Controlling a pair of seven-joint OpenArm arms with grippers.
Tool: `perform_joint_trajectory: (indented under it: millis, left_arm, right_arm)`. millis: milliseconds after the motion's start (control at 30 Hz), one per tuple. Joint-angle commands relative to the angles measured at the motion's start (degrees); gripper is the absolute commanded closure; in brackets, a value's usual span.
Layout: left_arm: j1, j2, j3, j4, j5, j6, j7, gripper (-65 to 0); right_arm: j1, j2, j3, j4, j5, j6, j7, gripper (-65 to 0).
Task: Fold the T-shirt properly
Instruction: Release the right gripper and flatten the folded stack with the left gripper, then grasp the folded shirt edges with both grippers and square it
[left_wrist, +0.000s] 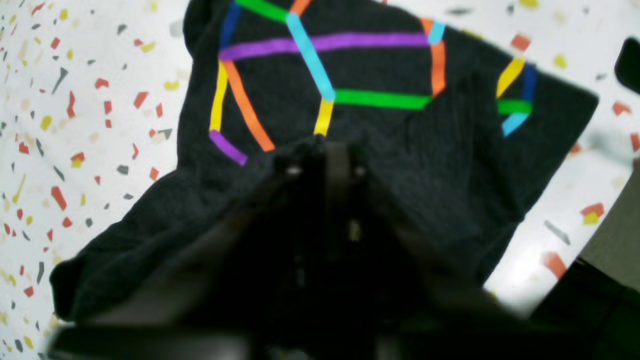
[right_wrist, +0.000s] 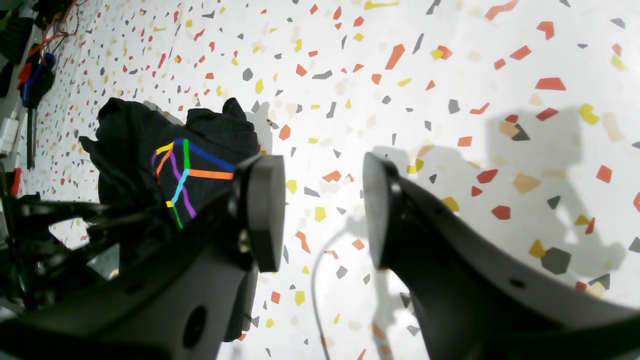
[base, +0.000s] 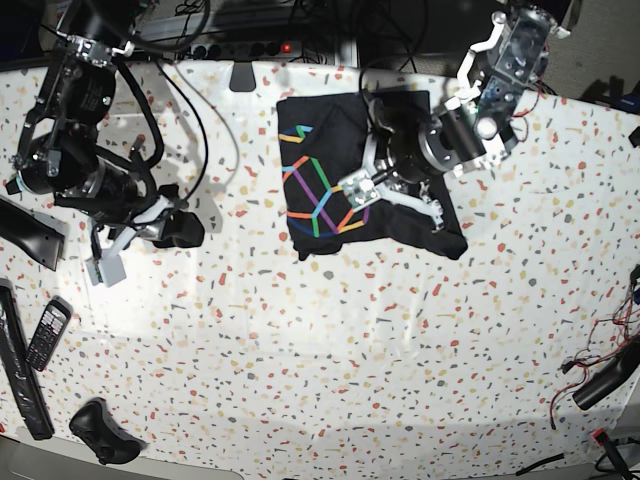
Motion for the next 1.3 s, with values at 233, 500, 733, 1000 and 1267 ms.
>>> perform_joint_trajectory:
  millis: [233, 500, 733, 1000, 1267]
  left_arm:
    - [-0.46, -0.13, -0.15, 2.49, -2.38, 0.20, 4.68, 0.0]
    - [3.04, -10.34, -0.22, 7.56, -8.48, 6.05, 1.88, 0.0]
    - [7.87, -16.74, -0.26, 7.56, -1.75, 11.28, 1.77, 0.0]
    - [10.08, -17.97, -2.78, 7.56, -0.26, 12.28, 5.70, 0.0]
    - [10.16, -17.94, -7.04, 7.56, -0.26, 13.49, 12.22, 0.0]
  right_arm:
    - [0.94, 0.66, 0.17, 0.96, 1.11, 0.37, 1.25, -25.0]
    - [0.94, 0.63, 0.17, 0.96, 1.14, 0.39, 1.27, -25.0]
    - [0.94, 0.63, 0.17, 0.96, 1.16, 0.39, 1.27, -25.0]
    - [0.94, 0.63, 0.17, 0.94, 1.16, 0.37, 1.25, -25.0]
    - [0.94, 0.61, 0.17, 0.96, 1.16, 0.37, 1.25, -25.0]
